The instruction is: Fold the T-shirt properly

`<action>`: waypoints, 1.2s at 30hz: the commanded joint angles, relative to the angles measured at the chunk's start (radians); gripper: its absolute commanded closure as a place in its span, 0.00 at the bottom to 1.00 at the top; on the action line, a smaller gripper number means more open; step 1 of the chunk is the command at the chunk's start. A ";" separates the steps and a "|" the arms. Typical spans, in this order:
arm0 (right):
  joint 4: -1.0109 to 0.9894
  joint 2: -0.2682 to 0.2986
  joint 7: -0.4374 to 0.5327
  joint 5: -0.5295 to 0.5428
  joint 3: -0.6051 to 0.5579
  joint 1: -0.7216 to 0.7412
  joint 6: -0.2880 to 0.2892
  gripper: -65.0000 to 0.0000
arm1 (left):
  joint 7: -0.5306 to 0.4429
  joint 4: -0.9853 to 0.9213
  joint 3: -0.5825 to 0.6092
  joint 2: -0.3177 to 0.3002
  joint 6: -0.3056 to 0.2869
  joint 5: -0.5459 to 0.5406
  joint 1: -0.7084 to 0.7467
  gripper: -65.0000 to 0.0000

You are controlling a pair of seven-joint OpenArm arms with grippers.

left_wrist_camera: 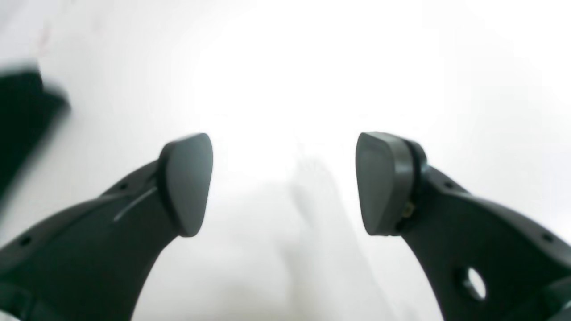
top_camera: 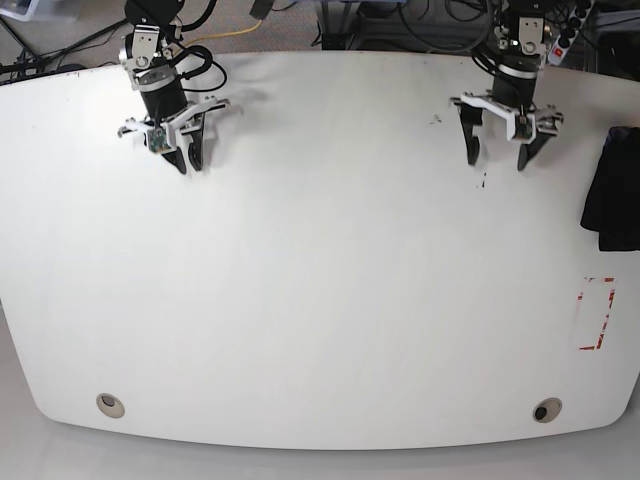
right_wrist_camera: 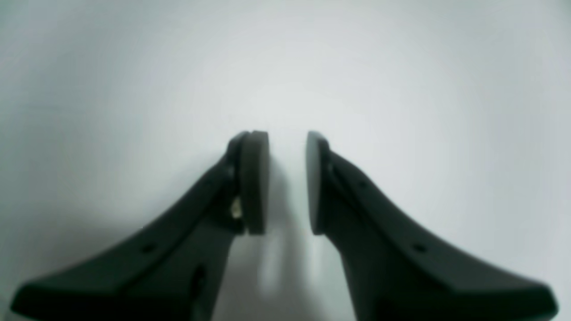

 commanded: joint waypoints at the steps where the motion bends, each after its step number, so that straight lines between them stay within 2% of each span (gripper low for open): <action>1: 0.072 0.011 0.031 0.093 0.003 -0.084 0.002 0.79 | -0.030 0.087 -0.005 0.008 0.000 -0.007 0.111 0.29; 10: 0.149 0.031 0.035 0.248 0.003 -0.364 0.004 0.80 | -0.030 0.242 -0.002 0.088 0.001 -0.007 0.482 0.29; 18: 0.145 0.031 0.037 0.276 -0.005 -0.567 0.004 0.80 | -0.030 0.204 0.012 0.088 0.003 -0.007 0.675 0.29; 21: 0.123 0.033 0.035 0.274 -0.051 -0.616 0.005 0.80 | -0.030 0.104 0.012 0.086 0.003 -0.009 0.675 0.29; 26: -0.015 0.060 0.037 0.273 -0.123 -0.627 0.002 0.80 | -0.032 -0.111 0.015 0.085 0.001 -0.009 0.591 0.29; 36: -0.442 0.074 0.038 0.273 -0.229 -0.381 -0.001 0.80 | -0.033 -0.462 0.053 0.058 -0.002 -0.006 0.362 0.29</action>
